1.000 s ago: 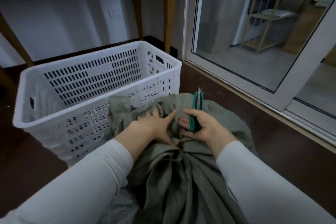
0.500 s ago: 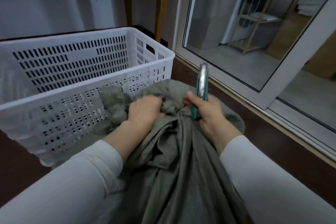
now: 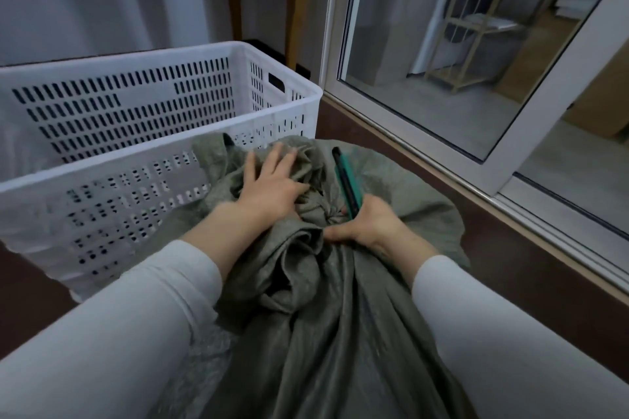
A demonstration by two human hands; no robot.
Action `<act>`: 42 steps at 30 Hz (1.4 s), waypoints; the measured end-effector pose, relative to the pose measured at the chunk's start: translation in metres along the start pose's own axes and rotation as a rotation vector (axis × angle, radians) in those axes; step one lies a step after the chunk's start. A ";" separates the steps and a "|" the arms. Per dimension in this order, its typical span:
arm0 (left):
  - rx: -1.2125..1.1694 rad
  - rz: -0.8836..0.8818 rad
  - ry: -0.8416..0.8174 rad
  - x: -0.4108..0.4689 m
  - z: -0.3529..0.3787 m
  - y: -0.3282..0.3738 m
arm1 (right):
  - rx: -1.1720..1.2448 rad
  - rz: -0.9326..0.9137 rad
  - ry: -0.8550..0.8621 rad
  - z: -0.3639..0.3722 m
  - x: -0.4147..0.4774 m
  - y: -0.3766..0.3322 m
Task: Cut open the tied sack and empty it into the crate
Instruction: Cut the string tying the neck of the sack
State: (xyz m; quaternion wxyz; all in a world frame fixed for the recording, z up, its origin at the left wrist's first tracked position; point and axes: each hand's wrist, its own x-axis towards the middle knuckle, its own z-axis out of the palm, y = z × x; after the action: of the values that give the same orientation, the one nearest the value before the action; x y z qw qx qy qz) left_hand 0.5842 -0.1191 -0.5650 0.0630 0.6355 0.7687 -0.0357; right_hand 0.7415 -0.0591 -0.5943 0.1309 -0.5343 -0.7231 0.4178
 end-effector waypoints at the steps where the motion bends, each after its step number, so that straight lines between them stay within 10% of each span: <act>1: 0.049 -0.026 -0.087 -0.001 -0.011 -0.002 | -0.044 0.001 -0.027 0.004 0.003 0.004; 7: -0.123 0.145 0.193 -0.018 -0.076 0.046 | 0.194 0.028 0.007 0.012 0.010 0.013; 12: -0.058 0.229 -0.221 -0.014 -0.011 0.053 | 0.521 0.101 0.069 0.005 0.008 0.022; 18: -0.204 0.485 0.164 0.004 0.039 -0.045 | 0.533 0.083 0.040 0.000 0.008 0.027; 24: -0.073 0.174 -0.181 -0.011 0.066 -0.032 | 0.445 0.058 -0.011 0.018 0.009 0.028; 30: -0.248 0.182 0.452 -0.010 0.006 0.017 | 0.449 0.056 -0.006 0.007 0.008 0.030; 42: -0.407 -0.022 0.216 -0.004 0.040 0.028 | 0.802 0.075 -0.014 0.004 0.004 0.017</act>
State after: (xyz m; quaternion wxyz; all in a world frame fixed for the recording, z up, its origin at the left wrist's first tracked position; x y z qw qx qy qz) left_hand 0.6142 -0.1237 -0.6037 0.1067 0.6014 0.7692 0.1877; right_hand 0.7487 -0.0559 -0.6108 0.3089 -0.4639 -0.4837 0.6749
